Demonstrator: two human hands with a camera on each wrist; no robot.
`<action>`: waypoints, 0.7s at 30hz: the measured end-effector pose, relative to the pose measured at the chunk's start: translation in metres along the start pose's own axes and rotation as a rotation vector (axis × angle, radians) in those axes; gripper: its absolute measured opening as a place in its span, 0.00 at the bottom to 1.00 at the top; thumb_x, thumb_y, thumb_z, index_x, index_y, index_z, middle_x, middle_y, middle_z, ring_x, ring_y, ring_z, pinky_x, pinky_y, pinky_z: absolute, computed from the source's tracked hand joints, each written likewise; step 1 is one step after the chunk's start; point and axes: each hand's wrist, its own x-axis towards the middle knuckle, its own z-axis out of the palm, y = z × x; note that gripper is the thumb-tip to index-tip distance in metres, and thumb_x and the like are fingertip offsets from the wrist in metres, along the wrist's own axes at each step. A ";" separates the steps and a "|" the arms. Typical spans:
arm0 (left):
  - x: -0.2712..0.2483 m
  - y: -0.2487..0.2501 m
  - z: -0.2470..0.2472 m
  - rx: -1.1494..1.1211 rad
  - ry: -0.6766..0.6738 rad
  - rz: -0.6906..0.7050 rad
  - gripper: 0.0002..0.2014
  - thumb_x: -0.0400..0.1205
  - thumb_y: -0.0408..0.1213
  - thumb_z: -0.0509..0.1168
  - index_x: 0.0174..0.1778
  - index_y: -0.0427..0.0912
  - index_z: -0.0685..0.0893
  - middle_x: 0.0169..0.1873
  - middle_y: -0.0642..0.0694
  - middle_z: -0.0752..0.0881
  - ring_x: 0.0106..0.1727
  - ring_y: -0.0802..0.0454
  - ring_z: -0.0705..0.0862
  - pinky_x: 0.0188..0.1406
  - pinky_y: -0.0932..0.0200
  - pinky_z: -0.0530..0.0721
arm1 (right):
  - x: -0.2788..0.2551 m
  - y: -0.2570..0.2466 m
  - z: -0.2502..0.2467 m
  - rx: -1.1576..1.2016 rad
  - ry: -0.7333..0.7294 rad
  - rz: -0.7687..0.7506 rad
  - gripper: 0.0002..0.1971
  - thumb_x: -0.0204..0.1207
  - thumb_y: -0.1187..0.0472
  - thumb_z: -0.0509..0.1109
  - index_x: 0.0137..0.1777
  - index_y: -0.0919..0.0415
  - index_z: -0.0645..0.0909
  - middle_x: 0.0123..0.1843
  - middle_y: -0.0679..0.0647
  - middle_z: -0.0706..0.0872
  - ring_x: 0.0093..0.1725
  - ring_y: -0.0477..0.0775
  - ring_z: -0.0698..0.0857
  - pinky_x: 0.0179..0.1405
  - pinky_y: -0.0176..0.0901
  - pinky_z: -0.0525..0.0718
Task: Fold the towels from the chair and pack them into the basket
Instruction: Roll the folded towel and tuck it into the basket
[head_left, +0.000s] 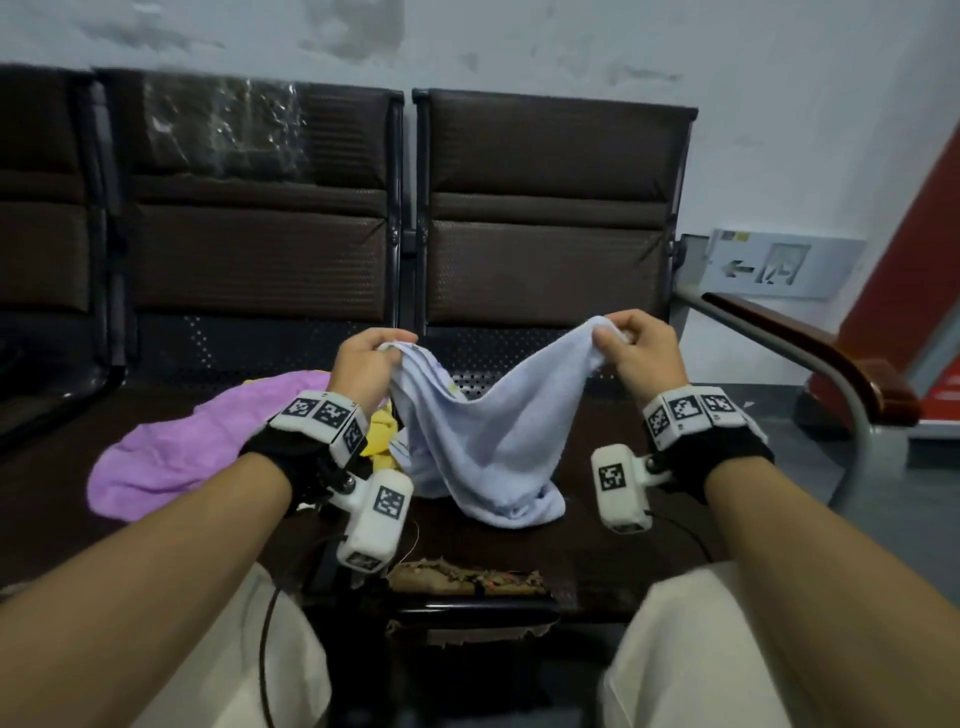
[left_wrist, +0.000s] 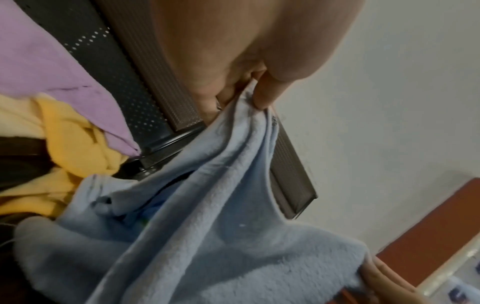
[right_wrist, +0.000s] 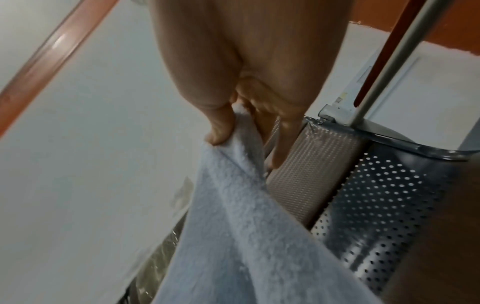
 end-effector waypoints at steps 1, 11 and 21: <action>-0.004 0.011 0.000 -0.032 -0.014 0.011 0.15 0.81 0.24 0.56 0.40 0.44 0.84 0.37 0.43 0.85 0.40 0.48 0.83 0.41 0.57 0.81 | 0.001 -0.010 -0.001 0.039 0.012 -0.013 0.01 0.75 0.67 0.71 0.45 0.62 0.83 0.36 0.49 0.83 0.36 0.42 0.80 0.41 0.38 0.79; -0.009 0.122 -0.023 -0.102 0.059 0.272 0.16 0.78 0.24 0.57 0.39 0.49 0.85 0.38 0.49 0.86 0.42 0.55 0.83 0.40 0.64 0.80 | 0.036 -0.110 -0.047 0.133 0.211 -0.159 0.02 0.72 0.62 0.73 0.42 0.53 0.84 0.35 0.45 0.85 0.38 0.43 0.81 0.42 0.35 0.80; 0.029 0.045 -0.046 0.189 0.198 0.162 0.10 0.79 0.28 0.62 0.52 0.41 0.85 0.49 0.41 0.87 0.52 0.46 0.84 0.53 0.56 0.81 | 0.024 -0.031 -0.035 -0.180 0.243 0.109 0.08 0.69 0.55 0.76 0.42 0.60 0.90 0.35 0.53 0.86 0.45 0.52 0.83 0.48 0.37 0.75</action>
